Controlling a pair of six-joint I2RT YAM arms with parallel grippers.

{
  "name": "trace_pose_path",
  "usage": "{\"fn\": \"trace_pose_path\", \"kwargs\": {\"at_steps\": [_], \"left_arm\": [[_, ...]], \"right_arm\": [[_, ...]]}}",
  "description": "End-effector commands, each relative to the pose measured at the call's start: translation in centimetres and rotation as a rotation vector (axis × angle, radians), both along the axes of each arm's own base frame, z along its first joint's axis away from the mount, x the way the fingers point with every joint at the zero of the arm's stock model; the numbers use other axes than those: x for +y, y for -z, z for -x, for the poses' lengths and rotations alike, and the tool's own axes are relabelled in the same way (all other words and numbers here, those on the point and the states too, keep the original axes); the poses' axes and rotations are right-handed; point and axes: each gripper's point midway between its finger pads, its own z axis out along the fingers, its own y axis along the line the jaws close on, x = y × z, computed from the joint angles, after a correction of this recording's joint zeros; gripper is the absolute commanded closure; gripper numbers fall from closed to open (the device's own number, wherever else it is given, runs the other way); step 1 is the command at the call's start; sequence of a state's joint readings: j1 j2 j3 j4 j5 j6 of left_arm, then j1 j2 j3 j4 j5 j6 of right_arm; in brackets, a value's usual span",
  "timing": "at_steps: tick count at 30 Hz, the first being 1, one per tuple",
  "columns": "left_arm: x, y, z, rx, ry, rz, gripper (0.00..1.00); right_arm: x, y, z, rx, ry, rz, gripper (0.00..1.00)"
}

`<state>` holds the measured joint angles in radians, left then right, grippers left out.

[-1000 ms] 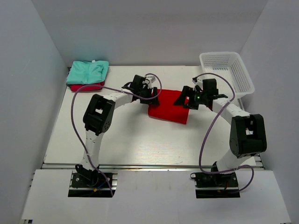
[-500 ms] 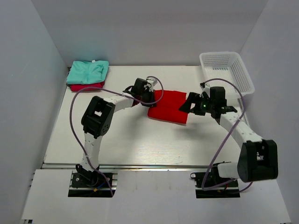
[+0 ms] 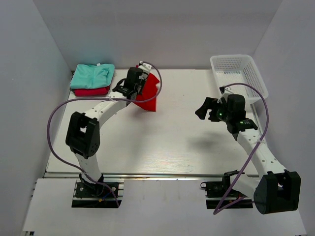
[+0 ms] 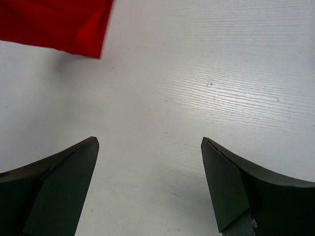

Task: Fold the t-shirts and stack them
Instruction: Put the neatly folded tshirt into the corner of the board with the left arm

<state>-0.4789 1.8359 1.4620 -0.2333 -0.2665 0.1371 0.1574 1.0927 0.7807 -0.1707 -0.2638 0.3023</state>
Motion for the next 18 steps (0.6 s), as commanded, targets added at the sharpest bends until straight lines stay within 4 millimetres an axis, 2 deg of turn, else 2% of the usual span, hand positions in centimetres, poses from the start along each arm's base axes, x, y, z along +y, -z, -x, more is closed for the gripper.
{"fn": "trace_pose_path", "kwargs": {"at_steps": [1, 4, 8, 9, 10, 12, 14, 16, 17, 18], "left_arm": [[6.3, -8.7, -1.7, -0.227, -0.155, -0.135, 1.0], [8.5, -11.6, -2.3, -0.303, -0.161, -0.174, 1.0], [12.2, -13.8, -3.4, -0.342, -0.222, -0.28, 1.0], [12.9, -14.1, -3.8, -0.35, -0.233, -0.312, 1.0], [14.5, -14.4, -4.2, -0.354, -0.273, -0.334, 1.0], [15.8, -14.9, -4.6, -0.36, -0.29, -0.357, 1.0], [17.5, -14.7, -5.4, -0.347, -0.31, -0.394, 1.0], [18.6, -15.5, -6.1, -0.359, -0.329, -0.412, 1.0], [19.8, -15.7, -6.4, -0.36, -0.353, -0.415, 1.0], [20.3, -16.1, -7.0, -0.363, -0.365, -0.415, 1.0]], "right_arm": [[-0.7, 0.0, -0.4, -0.019, 0.019, 0.038, 0.1], [-0.7, 0.2, -0.4, -0.01, 0.017, 0.04, 0.1], [-0.7, 0.2, -0.3, 0.004, 0.013, 0.048, 0.1], [-0.7, 0.2, -0.3, 0.003, 0.013, 0.049, 0.1], [-0.8, 0.3, -0.4, 0.004, 0.016, 0.046, 0.1], [-0.4, 0.5, -0.4, 0.015, -0.002, 0.04, 0.1], [-0.3, 0.5, -0.4, 0.023, -0.006, 0.032, 0.1], [-0.3, 0.6, -0.6, 0.027, -0.007, 0.033, 0.1], [-0.1, 0.6, -0.7, 0.032, -0.008, 0.027, 0.1], [0.0, 0.0, -0.8, 0.014, -0.01, 0.019, 0.1]]}}
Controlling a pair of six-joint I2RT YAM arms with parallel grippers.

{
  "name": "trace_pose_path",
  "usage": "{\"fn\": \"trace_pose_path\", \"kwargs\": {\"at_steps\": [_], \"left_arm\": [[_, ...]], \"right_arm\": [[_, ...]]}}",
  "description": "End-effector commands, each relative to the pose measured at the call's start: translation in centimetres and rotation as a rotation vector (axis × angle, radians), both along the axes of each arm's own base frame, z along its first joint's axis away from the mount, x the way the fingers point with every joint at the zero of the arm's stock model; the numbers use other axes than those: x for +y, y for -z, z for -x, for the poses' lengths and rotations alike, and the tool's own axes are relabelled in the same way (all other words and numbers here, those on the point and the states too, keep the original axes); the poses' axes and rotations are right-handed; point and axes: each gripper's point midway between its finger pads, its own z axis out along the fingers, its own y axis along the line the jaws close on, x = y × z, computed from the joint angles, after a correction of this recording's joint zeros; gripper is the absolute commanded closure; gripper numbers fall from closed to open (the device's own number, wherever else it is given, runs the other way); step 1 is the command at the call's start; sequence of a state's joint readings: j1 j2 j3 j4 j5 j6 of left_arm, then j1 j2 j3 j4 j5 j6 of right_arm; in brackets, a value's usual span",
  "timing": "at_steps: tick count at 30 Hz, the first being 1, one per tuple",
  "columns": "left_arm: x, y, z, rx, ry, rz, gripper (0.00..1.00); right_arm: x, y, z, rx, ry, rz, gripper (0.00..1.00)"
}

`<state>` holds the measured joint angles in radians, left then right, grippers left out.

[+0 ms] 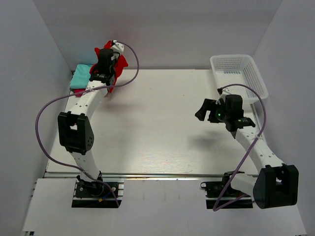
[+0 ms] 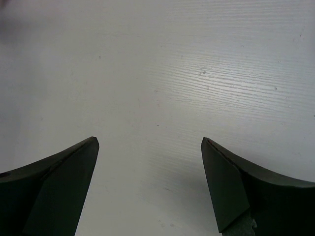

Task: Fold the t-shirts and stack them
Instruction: Put the neatly folded tshirt into the corner of the board with the left arm

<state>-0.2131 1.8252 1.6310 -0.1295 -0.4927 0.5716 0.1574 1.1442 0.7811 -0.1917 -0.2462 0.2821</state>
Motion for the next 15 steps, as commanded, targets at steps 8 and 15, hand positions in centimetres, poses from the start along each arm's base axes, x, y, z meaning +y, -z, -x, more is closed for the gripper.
{"fn": "trace_pose_path", "kwargs": {"at_steps": [8, 15], "left_arm": [[5.6, -2.4, -4.4, -0.063, -0.085, -0.009, 1.0], [9.0, 0.7, -6.7, -0.035, -0.146, 0.013, 1.0]], "right_arm": [[0.6, -1.2, -2.0, -0.001, -0.011, -0.02, 0.1], [1.2, -0.6, -3.4, 0.03, -0.013, -0.035, 0.1]]}}
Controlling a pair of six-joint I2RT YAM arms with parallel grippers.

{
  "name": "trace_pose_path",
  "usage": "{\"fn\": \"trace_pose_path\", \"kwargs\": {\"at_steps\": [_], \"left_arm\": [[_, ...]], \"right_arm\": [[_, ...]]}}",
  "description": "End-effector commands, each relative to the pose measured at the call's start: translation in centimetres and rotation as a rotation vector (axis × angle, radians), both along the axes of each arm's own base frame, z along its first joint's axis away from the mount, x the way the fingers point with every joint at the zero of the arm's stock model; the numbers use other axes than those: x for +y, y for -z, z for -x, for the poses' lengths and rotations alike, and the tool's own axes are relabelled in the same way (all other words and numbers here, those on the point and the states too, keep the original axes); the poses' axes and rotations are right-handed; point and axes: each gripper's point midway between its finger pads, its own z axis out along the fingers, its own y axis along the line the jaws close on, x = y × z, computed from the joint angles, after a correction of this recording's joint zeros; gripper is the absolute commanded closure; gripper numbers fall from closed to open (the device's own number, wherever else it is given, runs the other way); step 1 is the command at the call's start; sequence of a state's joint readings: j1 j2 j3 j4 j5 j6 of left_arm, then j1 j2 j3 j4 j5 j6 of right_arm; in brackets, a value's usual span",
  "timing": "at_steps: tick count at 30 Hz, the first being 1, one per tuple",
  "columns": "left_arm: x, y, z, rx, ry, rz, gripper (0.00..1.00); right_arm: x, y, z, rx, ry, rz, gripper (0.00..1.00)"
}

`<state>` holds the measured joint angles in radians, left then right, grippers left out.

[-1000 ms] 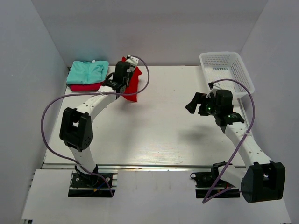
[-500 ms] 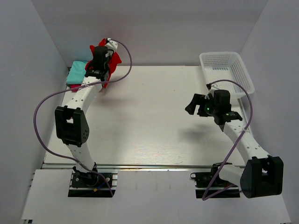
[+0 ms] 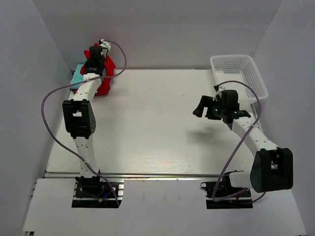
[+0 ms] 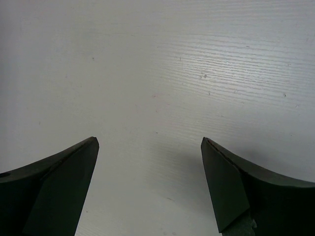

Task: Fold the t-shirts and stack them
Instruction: Put the neatly folded tshirt into the corner of the board with the left arm

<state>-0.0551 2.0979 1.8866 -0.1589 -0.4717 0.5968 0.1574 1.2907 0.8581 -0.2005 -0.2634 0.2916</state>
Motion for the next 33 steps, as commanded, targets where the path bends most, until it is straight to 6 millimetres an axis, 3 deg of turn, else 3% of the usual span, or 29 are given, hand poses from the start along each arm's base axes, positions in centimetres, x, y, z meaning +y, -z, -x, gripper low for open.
{"fn": "trace_pose_path", "kwargs": {"at_steps": [1, 2, 6, 11, 15, 16, 17, 18, 20, 21, 23, 27, 33], "left_arm": [[1.8, -1.6, -1.4, -0.059, -0.029, 0.027, 1.0], [2.1, -2.3, -1.8, -0.084, -0.053, 0.03, 1.0], [5.3, -0.5, -2.8, -0.077, -0.118, 0.046, 1.0], [7.5, 1.9, -2.8, -0.062, -0.202, 0.057, 1.0], [8.8, 2.4, -2.6, -0.067, -0.24, 0.096, 1.0], [9.4, 2.7, -2.7, -0.075, -0.254, 0.107, 0.92], [9.3, 3.5, -2.8, -0.056, -0.247, 0.11, 0.77], [9.3, 3.5, -2.8, -0.056, -0.247, 0.11, 0.47], [9.3, 3.5, -2.8, -0.056, -0.247, 0.11, 0.1], [9.3, 4.0, -2.9, -0.047, -0.247, 0.109, 0.0], [10.4, 3.9, -2.3, -0.056, -0.296, 0.106, 0.0], [10.1, 3.0, -2.5, -0.104, -0.317, 0.169, 0.0], [7.9, 1.6, -2.5, -0.15, -0.242, 0.325, 0.0]], "right_arm": [[0.6, -2.1, -1.8, -0.051, -0.004, -0.033, 0.1], [0.6, -1.9, -2.0, -0.045, -0.003, -0.031, 0.1], [0.7, -1.8, -2.6, -0.037, -0.003, -0.029, 0.1], [1.1, -1.3, -3.5, -0.019, -0.008, -0.033, 0.1], [1.4, -0.6, -4.1, -0.002, -0.019, -0.045, 0.1], [1.4, -0.5, -4.1, 0.002, -0.021, -0.047, 0.1], [1.6, -0.8, -4.3, -0.004, -0.029, -0.047, 0.1], [1.5, -0.3, -4.4, 0.009, -0.024, -0.047, 0.1], [1.7, -0.5, -4.6, 0.008, -0.035, -0.054, 0.1], [1.9, -0.4, -4.6, 0.012, -0.04, -0.055, 0.1], [1.9, -0.3, -4.7, 0.018, -0.038, -0.058, 0.1], [2.3, -0.4, -4.6, 0.012, -0.058, -0.075, 0.1], [2.9, -0.6, -4.6, 0.001, -0.077, -0.105, 0.1]]}}
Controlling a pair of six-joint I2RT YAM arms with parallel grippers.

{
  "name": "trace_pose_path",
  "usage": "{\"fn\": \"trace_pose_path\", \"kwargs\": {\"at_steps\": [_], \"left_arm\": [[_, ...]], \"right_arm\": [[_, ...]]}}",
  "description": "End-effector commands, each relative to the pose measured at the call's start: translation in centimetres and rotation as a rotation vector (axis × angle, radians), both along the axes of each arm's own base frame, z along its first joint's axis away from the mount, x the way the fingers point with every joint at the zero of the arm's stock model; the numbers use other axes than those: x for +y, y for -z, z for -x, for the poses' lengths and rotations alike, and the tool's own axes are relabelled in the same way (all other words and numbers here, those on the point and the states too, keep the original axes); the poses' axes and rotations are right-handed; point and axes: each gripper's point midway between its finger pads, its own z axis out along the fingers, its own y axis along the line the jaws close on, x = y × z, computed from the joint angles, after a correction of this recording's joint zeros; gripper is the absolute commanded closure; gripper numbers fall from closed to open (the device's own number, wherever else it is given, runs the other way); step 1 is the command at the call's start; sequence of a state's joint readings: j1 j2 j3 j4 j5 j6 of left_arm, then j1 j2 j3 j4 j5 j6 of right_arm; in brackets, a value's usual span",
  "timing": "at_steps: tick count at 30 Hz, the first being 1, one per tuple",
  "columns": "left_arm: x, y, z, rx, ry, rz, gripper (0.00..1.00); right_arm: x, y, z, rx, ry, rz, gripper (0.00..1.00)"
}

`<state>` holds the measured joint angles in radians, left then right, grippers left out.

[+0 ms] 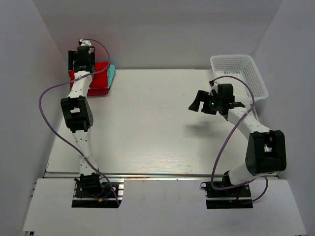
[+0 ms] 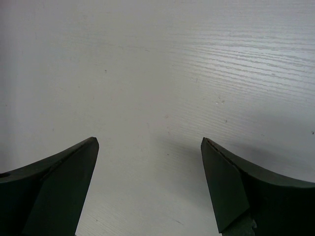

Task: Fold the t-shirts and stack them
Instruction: Put the neatly folded tshirt into the corner of the board with the left arm

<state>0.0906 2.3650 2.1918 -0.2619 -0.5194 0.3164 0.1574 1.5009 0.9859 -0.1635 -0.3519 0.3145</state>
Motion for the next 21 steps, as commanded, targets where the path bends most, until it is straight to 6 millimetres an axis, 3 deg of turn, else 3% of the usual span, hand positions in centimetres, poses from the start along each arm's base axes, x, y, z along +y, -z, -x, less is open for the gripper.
{"fn": "trace_pose_path", "kwargs": {"at_steps": [1, 4, 7, 8, 9, 11, 12, 18, 21], "left_arm": [[-2.1, -3.7, 0.0, -0.116, 0.083, 0.135, 0.0], [-3.7, -3.3, -0.7, -0.152, 0.137, 0.225, 0.0], [-5.5, -1.4, -1.9, -0.157, 0.182, 0.288, 0.12], [-6.0, -0.4, -2.4, -0.153, 0.204, 0.31, 0.28], [-7.6, 0.4, -2.8, -0.145, 0.251, 0.349, 0.38], [-8.4, 1.5, -3.3, -0.145, 0.274, 0.397, 0.55], [-8.6, 3.0, -3.4, -0.131, 0.272, 0.419, 0.66], [-9.7, 7.5, -2.9, -0.058, 0.292, 0.479, 0.99], [-10.5, 9.4, -2.2, -0.019, 0.318, 0.507, 1.0]], "right_arm": [[1.0, -1.9, -1.2, -0.068, -0.024, -0.048, 0.1], [1.0, -1.9, -1.2, -0.069, -0.026, -0.059, 0.1], [1.3, -1.8, -1.2, -0.073, -0.034, -0.069, 0.1], [1.3, -1.6, -1.3, -0.069, -0.034, -0.072, 0.1], [1.3, -1.3, -1.3, -0.062, -0.038, -0.072, 0.1], [1.5, -0.8, -1.2, -0.043, -0.045, -0.078, 0.1], [1.5, -1.1, -1.2, -0.049, -0.044, -0.084, 0.1], [1.3, -0.6, -1.4, -0.043, -0.037, -0.069, 0.1], [1.4, -0.2, -1.5, -0.031, -0.041, -0.068, 0.1]]}}
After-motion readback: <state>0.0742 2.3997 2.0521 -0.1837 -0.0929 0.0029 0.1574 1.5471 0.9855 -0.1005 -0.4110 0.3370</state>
